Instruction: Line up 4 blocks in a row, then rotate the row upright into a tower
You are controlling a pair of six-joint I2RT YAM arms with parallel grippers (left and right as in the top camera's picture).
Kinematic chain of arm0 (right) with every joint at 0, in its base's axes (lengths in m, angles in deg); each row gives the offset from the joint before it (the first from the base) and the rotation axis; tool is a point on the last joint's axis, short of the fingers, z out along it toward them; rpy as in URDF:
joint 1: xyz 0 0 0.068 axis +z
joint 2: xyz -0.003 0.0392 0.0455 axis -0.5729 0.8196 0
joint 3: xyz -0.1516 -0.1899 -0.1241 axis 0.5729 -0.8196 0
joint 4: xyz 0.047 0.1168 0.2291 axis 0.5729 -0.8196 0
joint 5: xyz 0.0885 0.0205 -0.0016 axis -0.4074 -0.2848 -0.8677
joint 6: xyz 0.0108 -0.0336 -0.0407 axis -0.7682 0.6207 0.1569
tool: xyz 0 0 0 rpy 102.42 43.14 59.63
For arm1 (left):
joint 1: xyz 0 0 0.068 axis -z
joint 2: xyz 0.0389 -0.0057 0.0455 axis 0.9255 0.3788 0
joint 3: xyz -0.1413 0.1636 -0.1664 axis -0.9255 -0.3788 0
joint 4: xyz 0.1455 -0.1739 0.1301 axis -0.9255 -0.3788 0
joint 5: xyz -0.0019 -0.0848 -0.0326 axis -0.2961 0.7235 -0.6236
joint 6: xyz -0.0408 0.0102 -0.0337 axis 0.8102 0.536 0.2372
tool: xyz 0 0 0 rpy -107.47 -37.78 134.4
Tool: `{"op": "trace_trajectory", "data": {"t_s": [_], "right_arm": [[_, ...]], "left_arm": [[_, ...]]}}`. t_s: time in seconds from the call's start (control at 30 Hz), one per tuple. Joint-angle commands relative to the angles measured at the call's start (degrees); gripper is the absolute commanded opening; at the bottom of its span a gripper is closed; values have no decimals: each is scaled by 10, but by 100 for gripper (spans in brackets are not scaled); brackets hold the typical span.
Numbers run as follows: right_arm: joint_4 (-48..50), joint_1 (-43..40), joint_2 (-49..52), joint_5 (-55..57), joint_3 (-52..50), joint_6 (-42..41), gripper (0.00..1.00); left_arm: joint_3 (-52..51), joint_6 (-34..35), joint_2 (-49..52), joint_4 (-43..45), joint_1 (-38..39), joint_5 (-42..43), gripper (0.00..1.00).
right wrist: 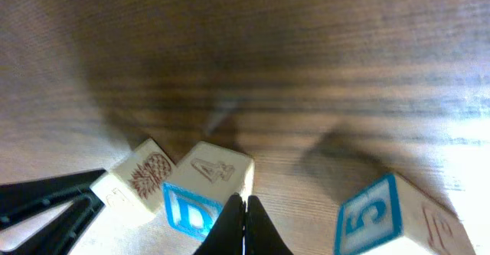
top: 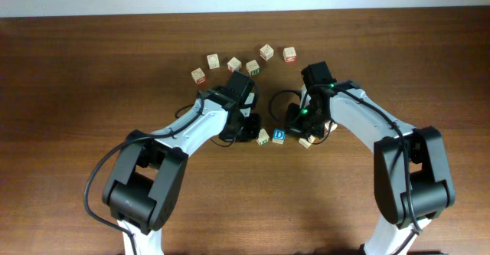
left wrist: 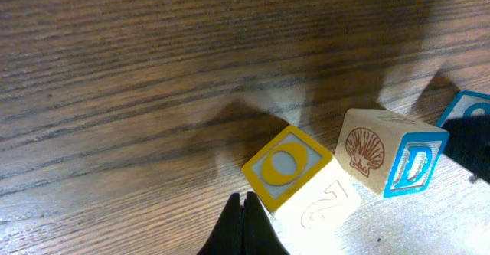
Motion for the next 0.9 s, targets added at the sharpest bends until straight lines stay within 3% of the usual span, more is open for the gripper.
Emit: {"op": "trace_trajectory", "data": {"t_s": [0.0,0.17,0.27,0.33,0.43,0.57,0.63,0.7,0.87], "right_arm": [[21,20,6,-2,-5,-4,4],[42,33,6,-11,-5,10,4],[58,43,6,-34,-5,32,4],[44,36,4,-51,3,33,18],[-53,0,-3,-57,74,82,30],[-201,-51,-2,-56,115,169,31],[-236,-59,-2,23,109,176,31],[-244,-63,-2,77,84,177,31],[-161,-58,-2,119,32,298,31]], "left_arm": [[11,5,-13,4,8,-10,0],[11,0,-13,5,8,-9,0],[11,-40,-13,2,10,17,0],[12,-67,-13,-8,6,32,0],[12,-71,-13,-12,3,34,0],[12,-71,-13,-11,3,34,0],[12,-71,-13,-10,3,32,0],[12,-71,-13,-10,3,32,0],[12,-71,-13,-8,3,32,0]]}}
